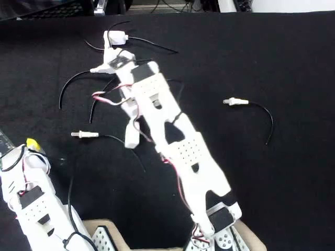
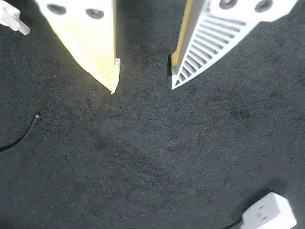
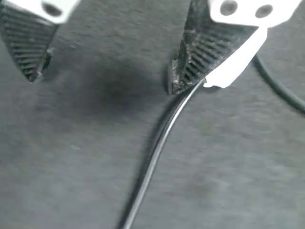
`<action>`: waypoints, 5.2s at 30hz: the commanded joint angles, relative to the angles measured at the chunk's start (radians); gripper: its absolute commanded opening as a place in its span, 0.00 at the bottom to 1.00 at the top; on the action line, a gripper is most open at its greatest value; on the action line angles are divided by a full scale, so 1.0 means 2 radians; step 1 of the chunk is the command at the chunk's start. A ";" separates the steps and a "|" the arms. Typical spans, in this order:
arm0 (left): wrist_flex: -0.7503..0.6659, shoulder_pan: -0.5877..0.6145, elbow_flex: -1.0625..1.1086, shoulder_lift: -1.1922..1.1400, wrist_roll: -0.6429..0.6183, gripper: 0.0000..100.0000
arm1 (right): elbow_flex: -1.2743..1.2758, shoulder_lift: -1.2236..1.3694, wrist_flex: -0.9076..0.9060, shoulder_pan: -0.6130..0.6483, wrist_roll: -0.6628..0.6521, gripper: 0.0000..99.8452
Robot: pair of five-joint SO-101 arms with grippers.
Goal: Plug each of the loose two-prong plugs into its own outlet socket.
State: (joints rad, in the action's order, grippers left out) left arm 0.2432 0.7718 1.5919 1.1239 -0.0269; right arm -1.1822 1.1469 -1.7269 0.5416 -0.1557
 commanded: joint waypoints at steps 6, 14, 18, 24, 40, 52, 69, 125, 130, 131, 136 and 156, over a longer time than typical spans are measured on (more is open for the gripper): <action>-0.014 -0.006 -0.003 0.004 0.004 0.18 | -0.053 -0.035 -0.006 0.063 0.006 0.39; -0.014 -0.005 -0.003 0.004 0.004 0.18 | -0.098 -0.033 0.005 0.081 0.053 0.39; -0.014 -0.005 -0.003 0.004 0.004 0.18 | -0.100 -0.033 0.007 0.081 0.072 0.39; -0.014 -0.007 -0.003 0.004 0.004 0.18 | -0.132 -0.039 -0.017 0.078 0.076 0.39; -0.014 -0.003 0.000 0.004 0.004 0.18 | 0.044 -0.015 -0.012 0.027 0.071 0.39; -0.014 -0.004 0.001 0.004 0.004 0.18 | -0.059 -0.006 -0.017 -0.088 -0.026 0.39; -0.014 -0.007 0.001 0.004 0.004 0.18 | -0.156 -0.004 -0.005 -0.149 -0.111 0.39; -0.014 -0.008 0.000 0.004 0.004 0.18 | 0.267 -0.245 -0.020 -0.259 -0.706 0.39; -0.014 -0.008 0.000 0.004 0.004 0.18 | 0.365 -0.313 -0.014 -0.227 -0.756 0.39; -0.014 -0.008 0.000 0.004 0.004 0.18 | 0.365 -0.312 -0.014 -0.219 -0.756 0.39; -0.014 -0.008 0.000 0.004 0.004 0.18 | 0.365 -0.282 0.038 -0.185 -0.725 0.39; -0.014 -0.008 0.001 0.004 0.004 0.18 | 0.283 -0.152 0.157 -0.140 -0.618 0.20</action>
State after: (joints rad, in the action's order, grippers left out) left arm 0.2432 0.7656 1.6026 1.1239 -0.0269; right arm -0.5700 0.8109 -1.4139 0.2685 -1.4124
